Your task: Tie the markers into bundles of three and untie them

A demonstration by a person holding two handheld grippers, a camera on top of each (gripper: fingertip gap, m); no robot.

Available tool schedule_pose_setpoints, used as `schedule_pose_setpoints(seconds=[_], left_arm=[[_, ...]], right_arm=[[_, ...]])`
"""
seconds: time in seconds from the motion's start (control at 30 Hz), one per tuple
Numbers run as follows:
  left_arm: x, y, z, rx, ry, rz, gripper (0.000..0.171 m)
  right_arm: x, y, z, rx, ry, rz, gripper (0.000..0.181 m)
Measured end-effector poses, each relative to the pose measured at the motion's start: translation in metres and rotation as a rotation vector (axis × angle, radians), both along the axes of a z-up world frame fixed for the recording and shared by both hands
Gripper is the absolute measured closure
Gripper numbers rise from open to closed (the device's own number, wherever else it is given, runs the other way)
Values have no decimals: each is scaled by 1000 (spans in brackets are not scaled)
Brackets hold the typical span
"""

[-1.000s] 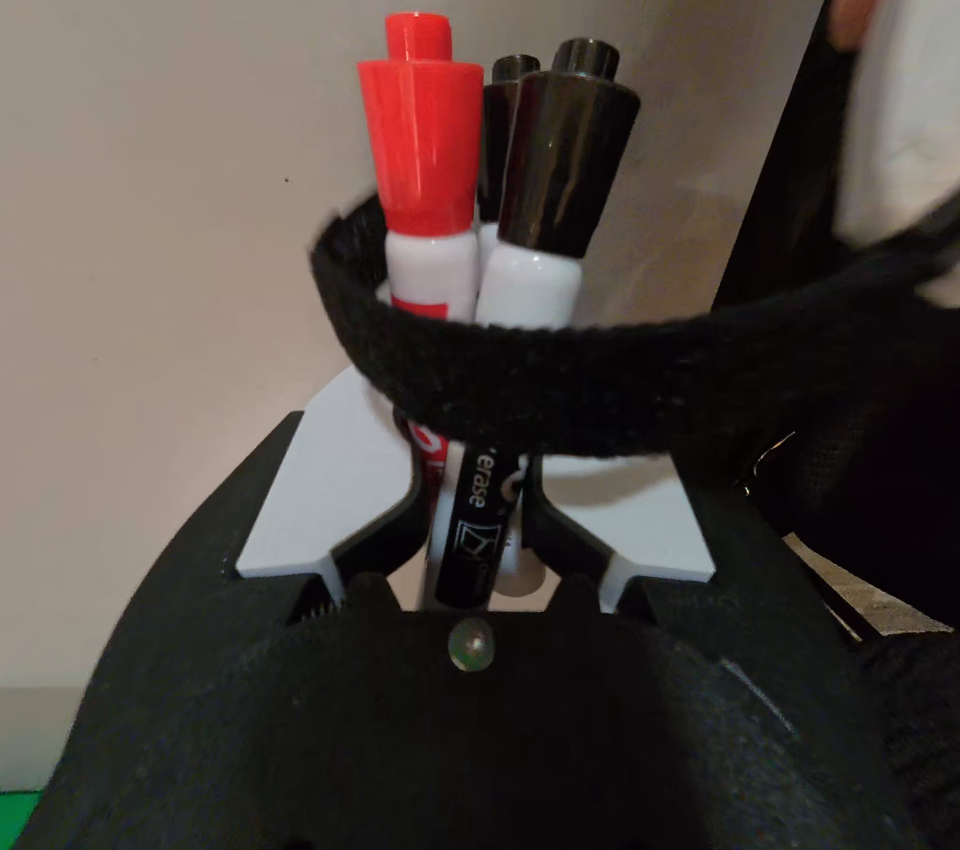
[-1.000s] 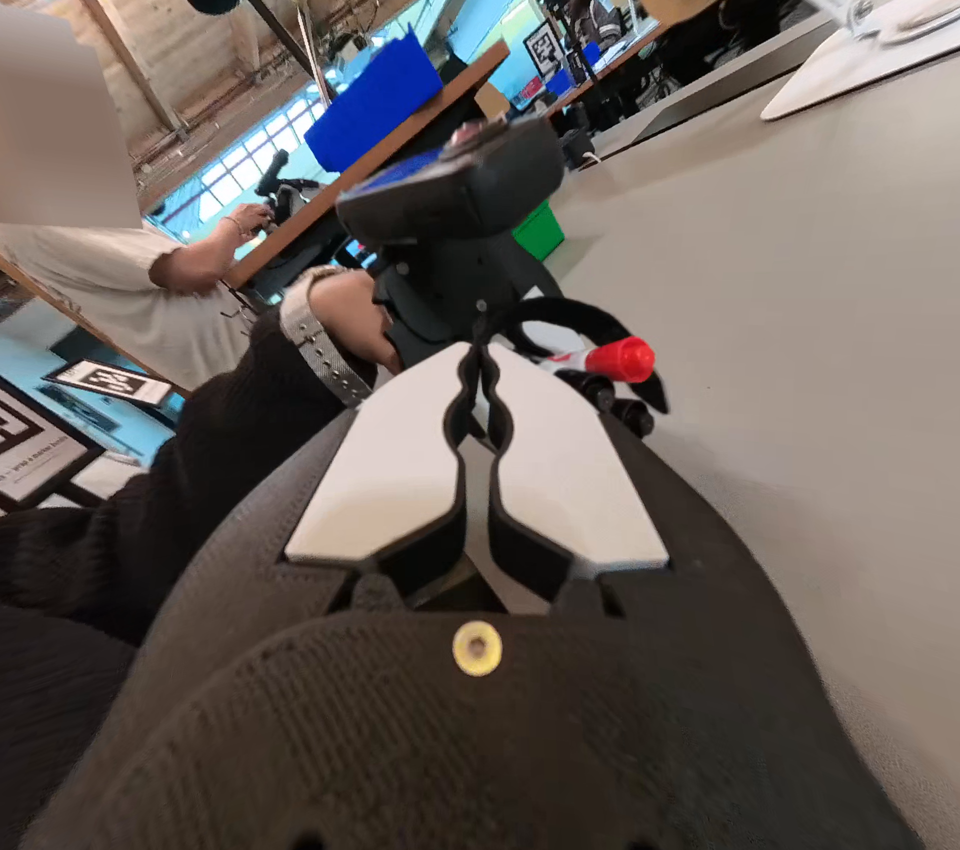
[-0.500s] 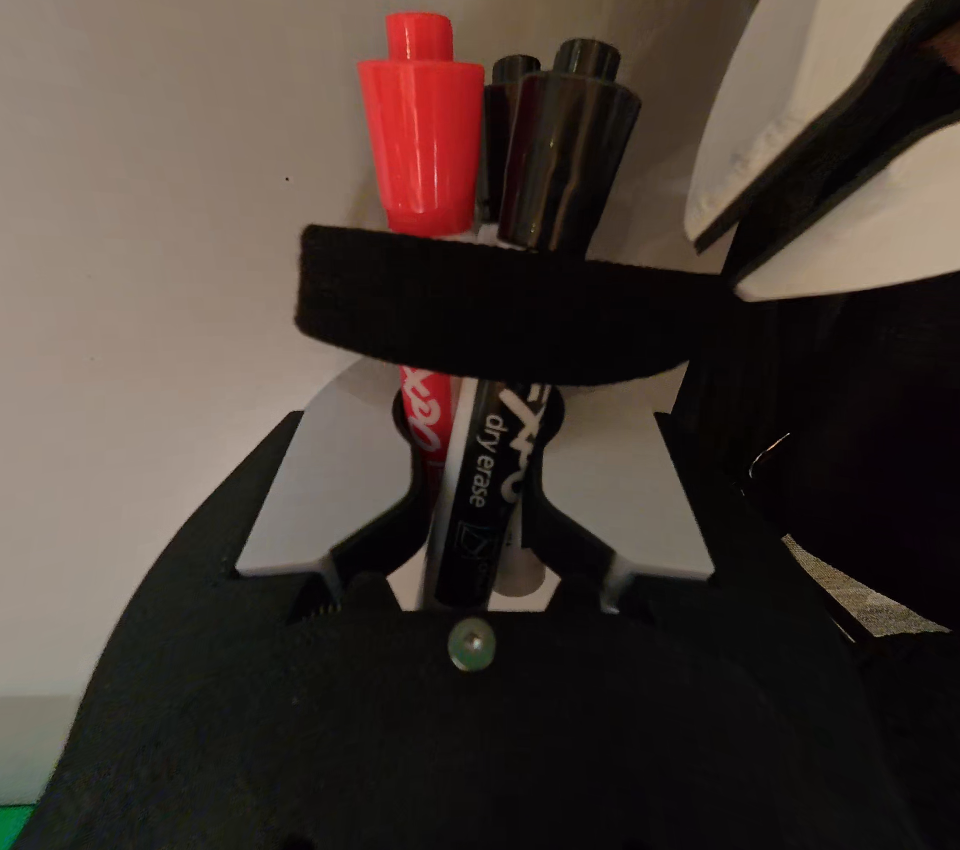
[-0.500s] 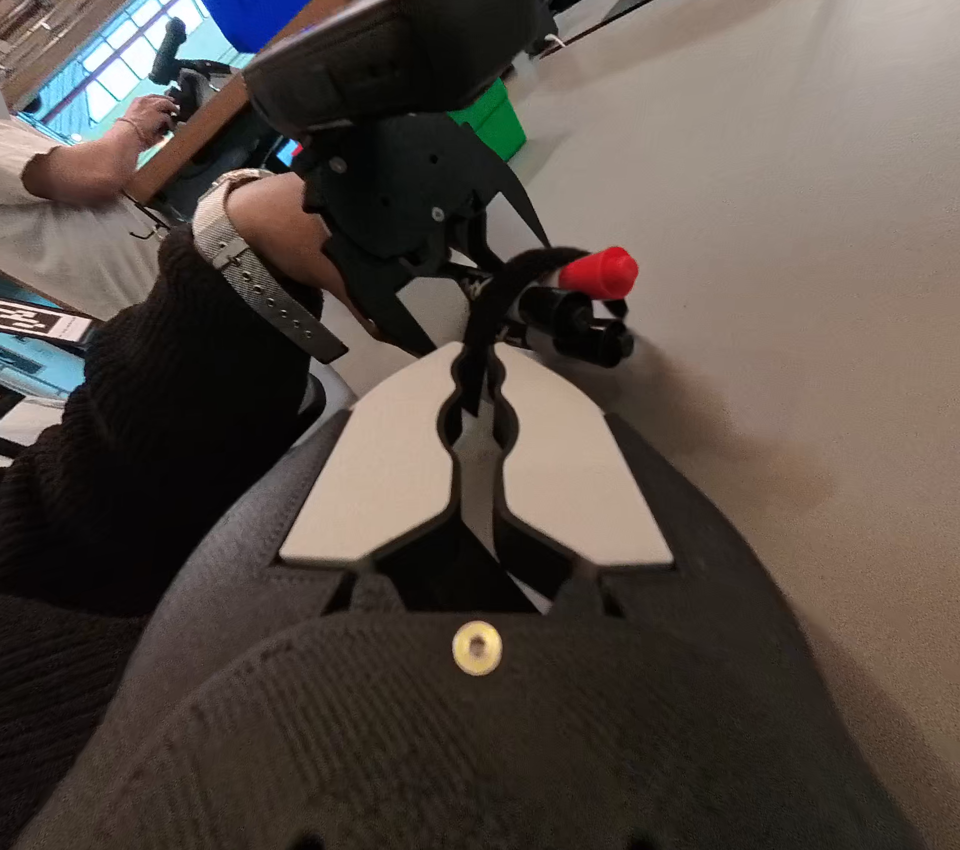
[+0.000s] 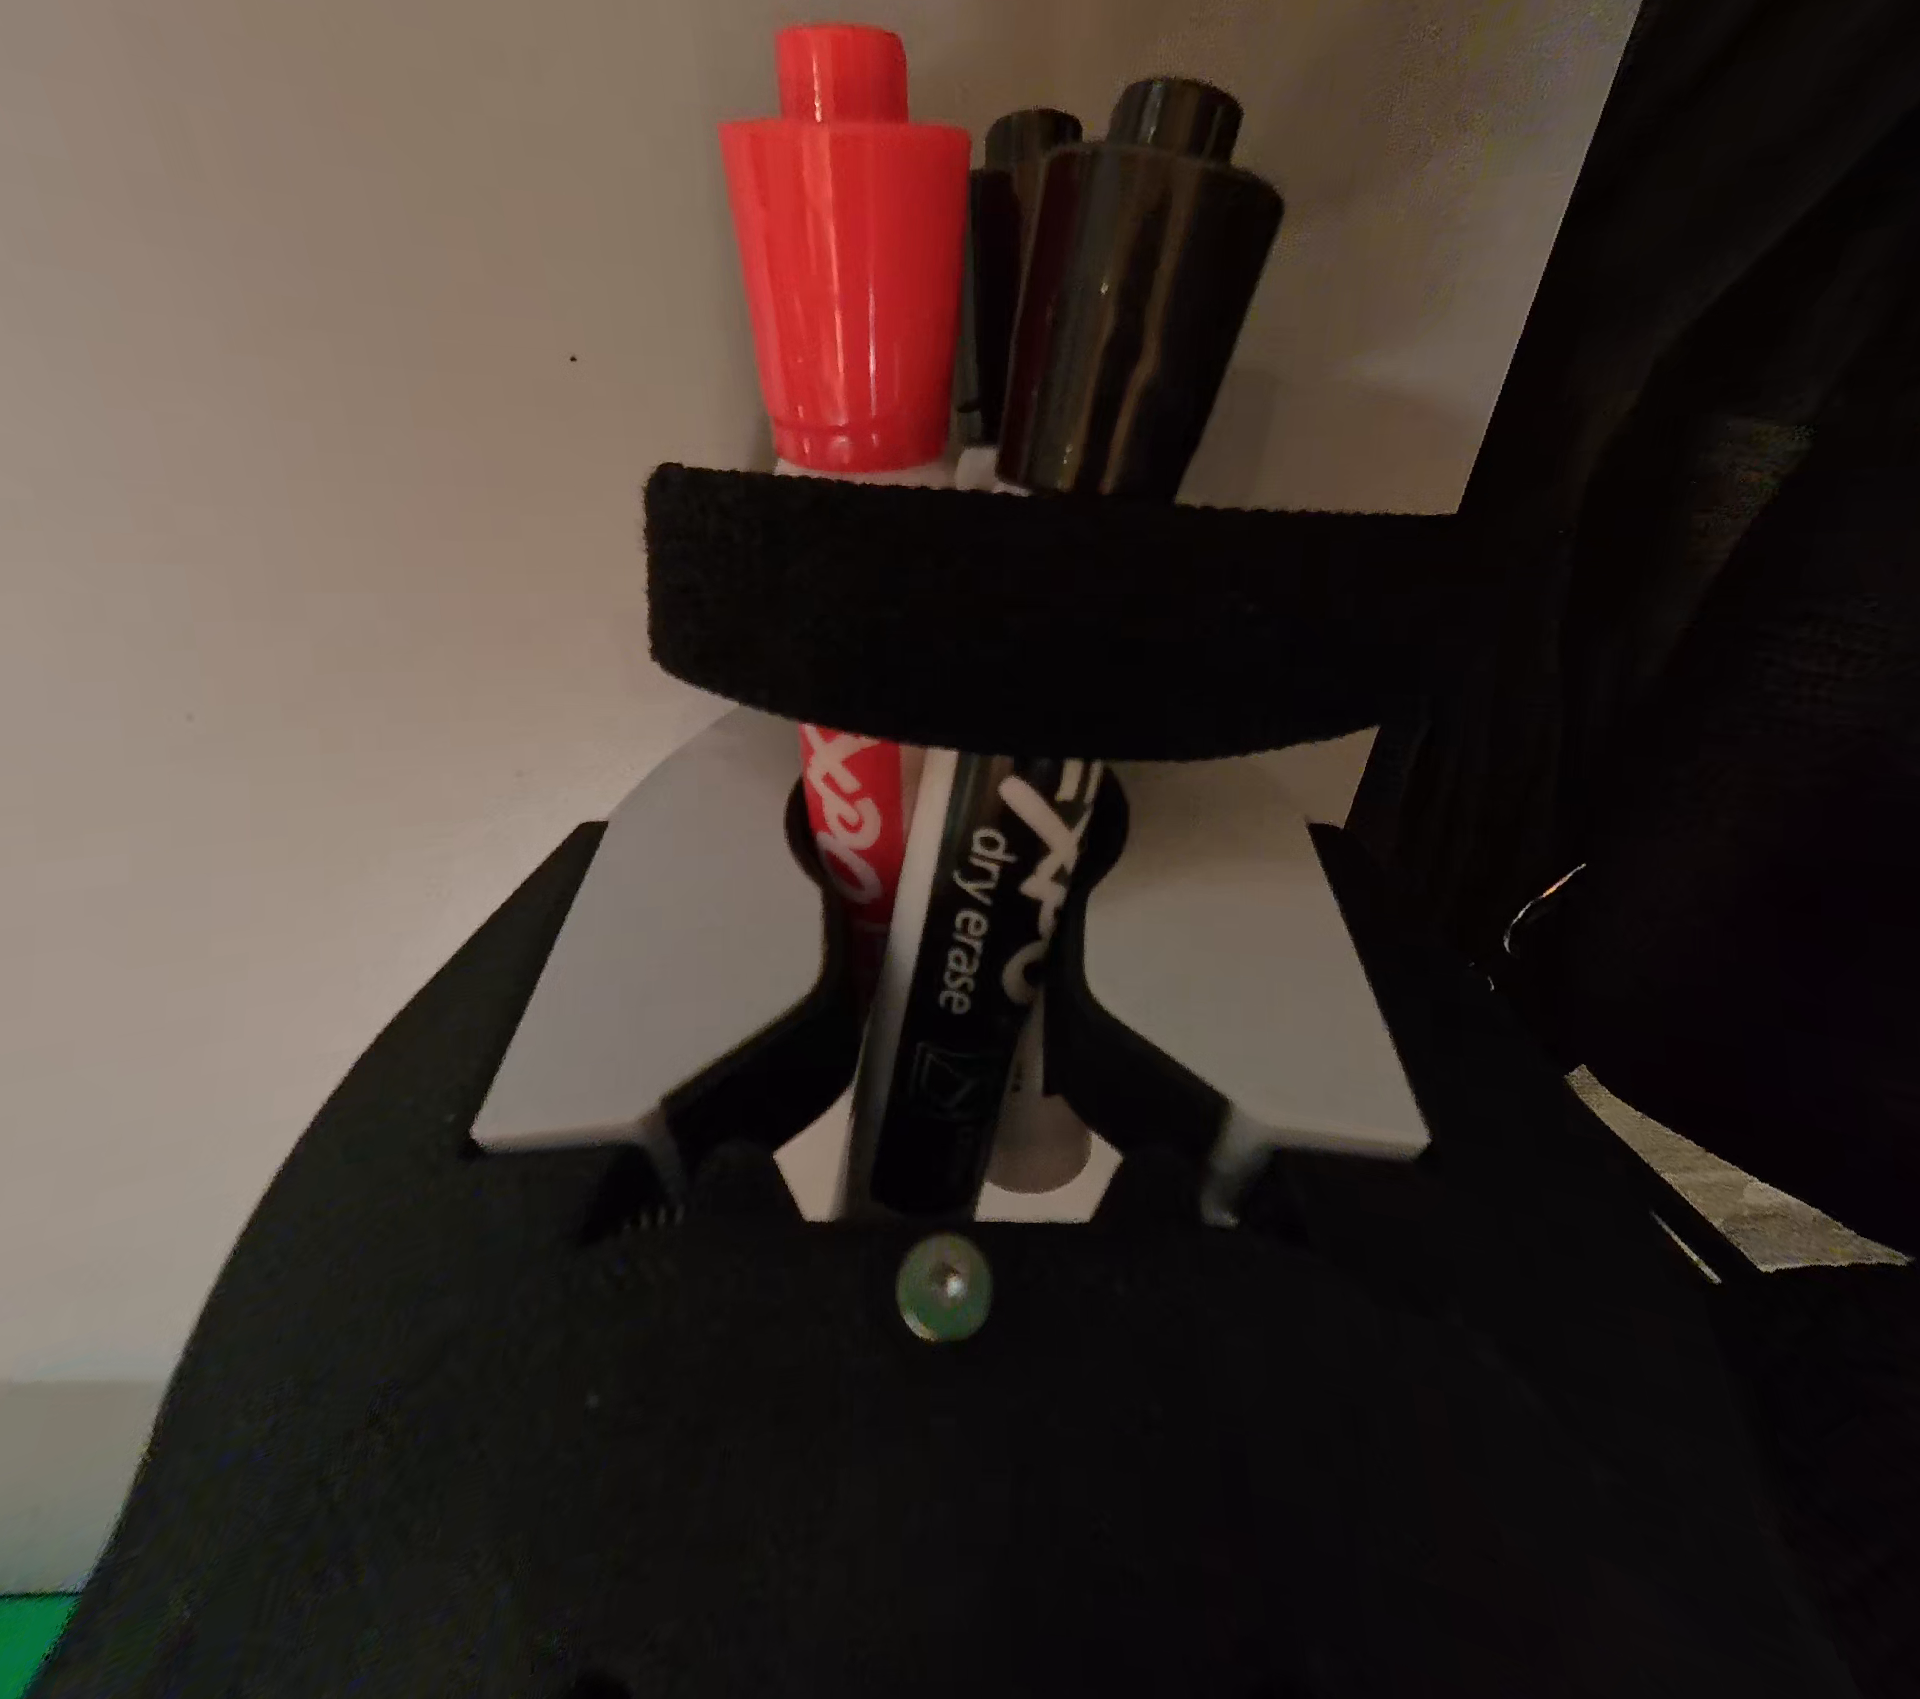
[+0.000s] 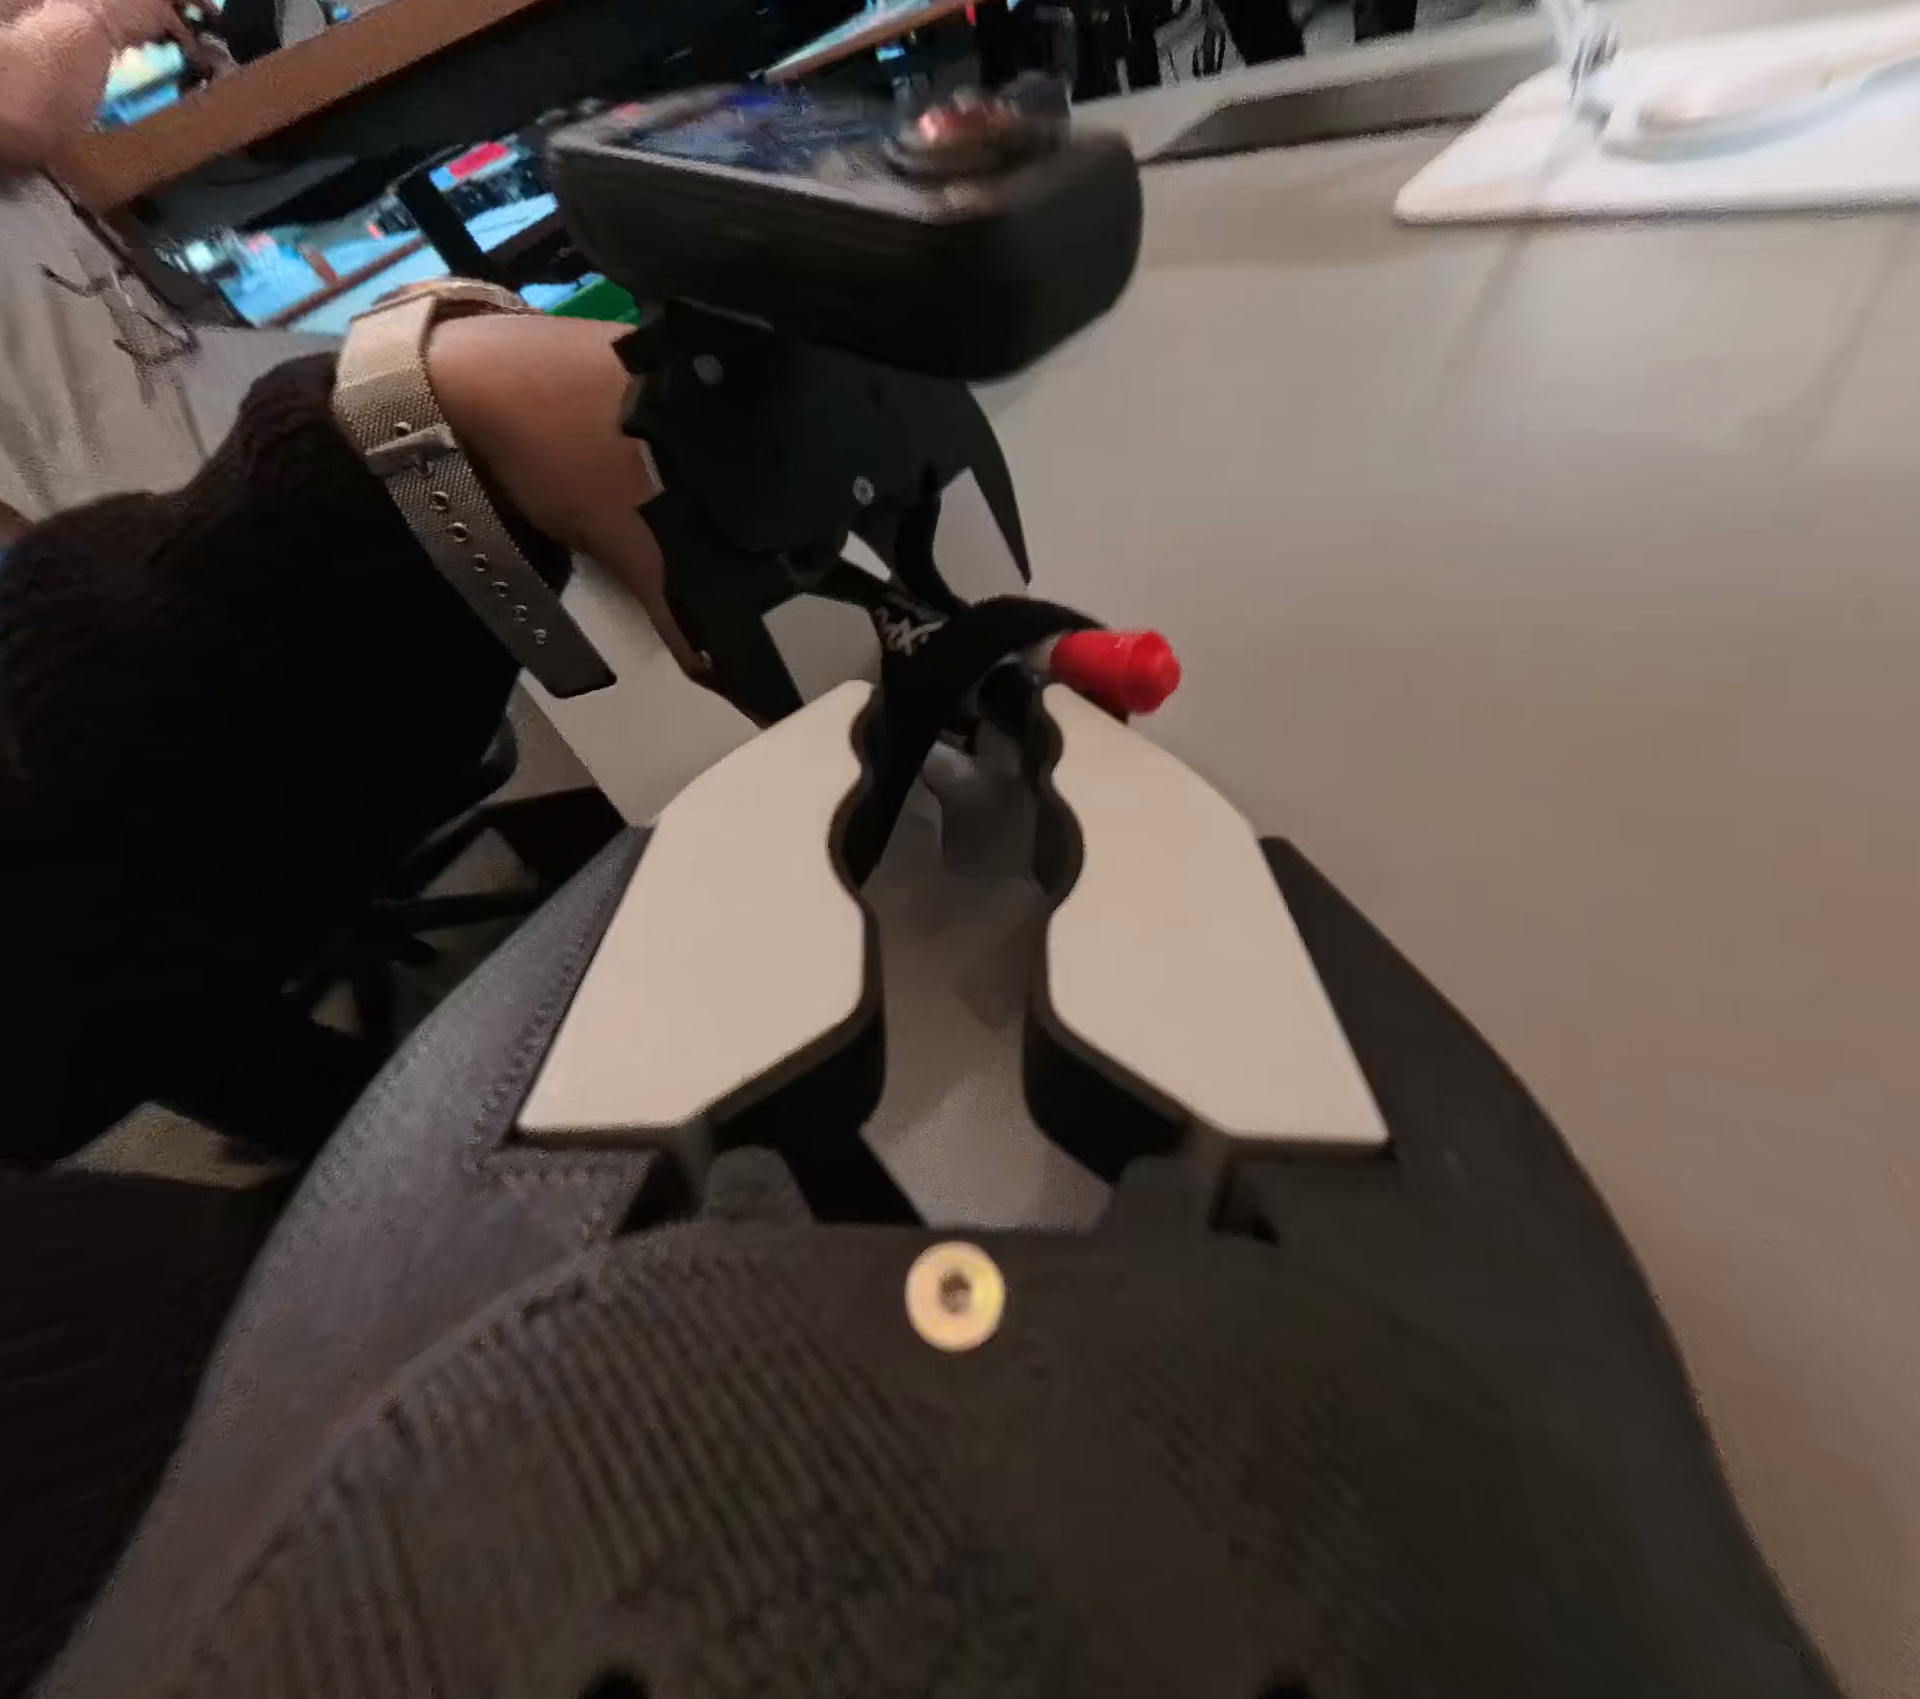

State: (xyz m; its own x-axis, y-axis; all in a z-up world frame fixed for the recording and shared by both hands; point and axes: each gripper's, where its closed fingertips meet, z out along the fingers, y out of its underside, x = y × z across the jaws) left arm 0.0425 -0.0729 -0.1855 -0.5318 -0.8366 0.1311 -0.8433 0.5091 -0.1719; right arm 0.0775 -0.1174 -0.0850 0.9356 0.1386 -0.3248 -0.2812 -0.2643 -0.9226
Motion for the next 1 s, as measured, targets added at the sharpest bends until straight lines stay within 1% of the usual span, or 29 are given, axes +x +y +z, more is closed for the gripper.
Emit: schedule_pose_setpoints(seconds=[0.07,0.13,0.2,0.23,0.4,0.5,0.7,0.87,1.0], left_arm=[[0,0,0,6,-1,-6,126],[0,0,0,13,-1,-14,126],[0,0,-1,19,-3,-22,126],[0,0,-1,21,-4,-25,126],[-1,1,-1,23,-16,-55,126],[-2,0,-1,9,-19,-75,126],[-4,1,0,23,-13,-85,126],[-2,-3,11,29,-44,-100,126],[2,-7,20,37,-77,-115,126]], right_arm=[[6,-3,8,45,-157,19,150],[15,-6,7,65,-318,27,148],[22,-8,3,71,-390,42,146],[23,-8,2,71,-382,55,145],[24,-8,7,103,-234,115,131],[27,-9,11,130,-223,136,126],[31,-10,17,176,-183,160,123],[31,-11,19,190,-150,175,114],[30,-9,19,186,-111,184,103]])
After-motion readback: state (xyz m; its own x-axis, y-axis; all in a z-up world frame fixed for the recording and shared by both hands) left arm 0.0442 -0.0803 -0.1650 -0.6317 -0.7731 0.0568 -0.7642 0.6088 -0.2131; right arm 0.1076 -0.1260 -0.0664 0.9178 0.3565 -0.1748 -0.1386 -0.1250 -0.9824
